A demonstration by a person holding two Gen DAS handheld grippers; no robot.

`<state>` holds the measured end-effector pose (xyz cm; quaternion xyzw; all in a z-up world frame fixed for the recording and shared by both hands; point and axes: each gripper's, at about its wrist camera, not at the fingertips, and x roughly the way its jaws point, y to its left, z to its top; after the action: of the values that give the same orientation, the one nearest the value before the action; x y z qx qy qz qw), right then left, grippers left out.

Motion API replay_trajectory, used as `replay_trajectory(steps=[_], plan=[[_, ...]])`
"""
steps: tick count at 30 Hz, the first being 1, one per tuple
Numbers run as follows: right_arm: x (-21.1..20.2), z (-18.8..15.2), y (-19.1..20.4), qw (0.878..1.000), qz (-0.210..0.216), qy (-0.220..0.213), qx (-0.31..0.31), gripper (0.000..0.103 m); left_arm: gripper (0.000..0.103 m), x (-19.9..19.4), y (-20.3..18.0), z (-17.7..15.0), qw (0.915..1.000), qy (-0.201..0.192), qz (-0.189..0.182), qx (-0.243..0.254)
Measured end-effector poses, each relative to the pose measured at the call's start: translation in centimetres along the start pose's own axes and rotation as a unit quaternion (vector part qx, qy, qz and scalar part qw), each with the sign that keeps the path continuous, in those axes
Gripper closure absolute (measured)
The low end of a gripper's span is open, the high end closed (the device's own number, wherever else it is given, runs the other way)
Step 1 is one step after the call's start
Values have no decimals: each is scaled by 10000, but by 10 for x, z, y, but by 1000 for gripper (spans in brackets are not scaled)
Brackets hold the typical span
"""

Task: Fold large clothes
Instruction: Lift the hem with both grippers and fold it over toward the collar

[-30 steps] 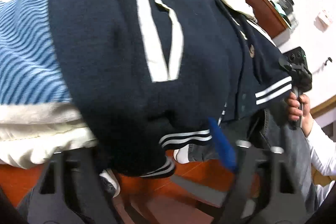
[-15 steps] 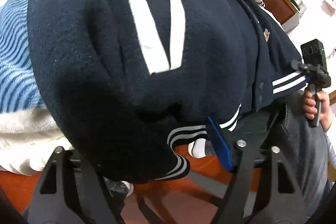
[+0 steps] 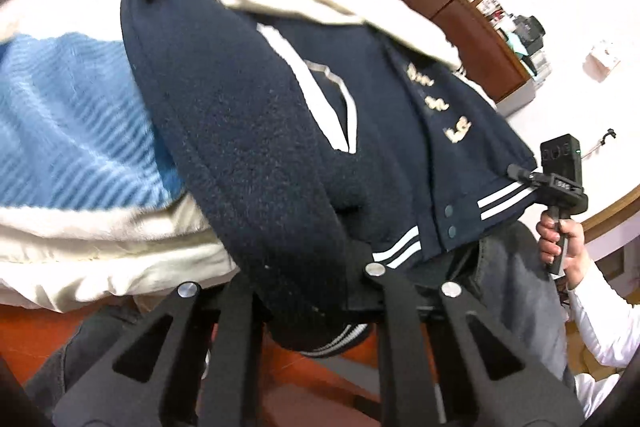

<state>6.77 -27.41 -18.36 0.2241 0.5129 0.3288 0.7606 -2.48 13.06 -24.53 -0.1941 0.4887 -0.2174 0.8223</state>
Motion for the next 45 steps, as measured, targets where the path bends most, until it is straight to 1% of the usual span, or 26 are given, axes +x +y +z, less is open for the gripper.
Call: replay_trajectory(steps=[2, 4, 7, 9, 12, 15, 16, 18, 19, 22, 24, 26, 30, 32, 33, 34, 35, 36, 37, 39, 40, 41, 42, 44, 45], plan=[[-8, 2, -1, 9999, -1, -100, 32, 87, 93, -7, -4, -1, 10000, -77, 47, 18], [-16, 3, 6, 9998, 53, -217, 13, 87, 94, -19, -5, -3, 9999, -115, 46, 81], [-25, 4, 20, 9995, 102, -288, -70, 87, 94, -37, -14, -5, 9997, -168, 5, 179], [-34, 5, 26, 9992, 172, -348, -83, 87, 94, -47, -16, 1, 9996, -249, -54, 155], [-57, 3, 34, 9979, 396, -518, -28, 87, 94, -68, -20, 2, 9990, -359, -253, 115], [-78, -2, 36, 9960, 624, -632, 69, 87, 95, -93, -24, 0, 9972, -530, -534, 25], [-84, -3, 36, 9951, 701, -680, 133, 87, 95, -104, -24, -1, 9955, -636, -700, -82], [-98, -5, 32, 9915, 915, -854, 369, 88, 95, -116, -21, -4, 9925, -764, -915, -268], [-105, -5, 28, 9874, 1083, -997, 580, 88, 95, -120, -21, -2, 9910, -820, -1002, -346], [-113, 6, 27, 9791, 1354, -1230, 890, 88, 95, -126, -18, 11, 9865, -952, -1198, -578], [-116, 22, 28, 9749, 1517, -1338, 928, 88, 95, -128, -18, 25, 9834, -1070, -1294, -691], [-119, 46, 31, 9697, 1666, -1476, 1012, 88, 95, -130, -14, 45, 9801, -1186, -1361, -825], [-119, 97, 36, 9589, 1863, -1778, 1186, 88, 95, -135, -8, 92, 9711, -1484, -1527, -1075], [-117, 117, 37, 9544, 1942, -1882, 1266, 88, 95, -137, -6, 112, 9681, -1562, -1588, -1147], [-113, 132, 38, 9524, 1967, -1932, 1300, 88, 95, -137, -4, 123, 9666, -1604, -1604, -1196], [-111, 142, 38, 9513, 1973, -1957, 1336, 88, 95, -135, 0, 139, 9648, -1648, -1616, -1257], [-107, 155, 38, 9504, 1957, -1984, 1381, 88, 95, -135, 1, 148, 9637, -1674, -1624, -1297], [-102, 171, 38, 9508, 1910, -2011, 1377, 88, 95, -132, 6, 163, 9621, -1702, -1634, -1365], [-99, 180, 37, 9499, 1907, -2040, 1401, 88, 95, -131, 9, 171, 9611, -1730, -1627, -1411], [-87, 210, 33, 9465, 1928, -2094, 1517, 88, 95, -125, 19, 192, 9573, -1772, -1671, -1557], [-82, 220, 32, 9462, 1910, -2108, 1541, 88, 95, -119, 27, 208, 9543, -1799, -1696, -1678], [-77, 231, 30, 9453, 1907, -2119, 1585, 88, 95, -115, 31, 216, 9527, -1804, -1716, -1742], [-68, 249, 25, 9434, 1905, -2130, 1685, 88, 95, -110, 37, 228, 9510, -1795, -1738, -1820], [-56, 271, 19, 9426, 1851, -2115, 1803, 88, 95, -95, 51, 254, 9487, -1750, -1710, -2004], [-44, 290, 13, 9436, 1757, -2101, 1861, 88, 95, -87, 58, 264, 9478, -1727, -1688, -2082]])
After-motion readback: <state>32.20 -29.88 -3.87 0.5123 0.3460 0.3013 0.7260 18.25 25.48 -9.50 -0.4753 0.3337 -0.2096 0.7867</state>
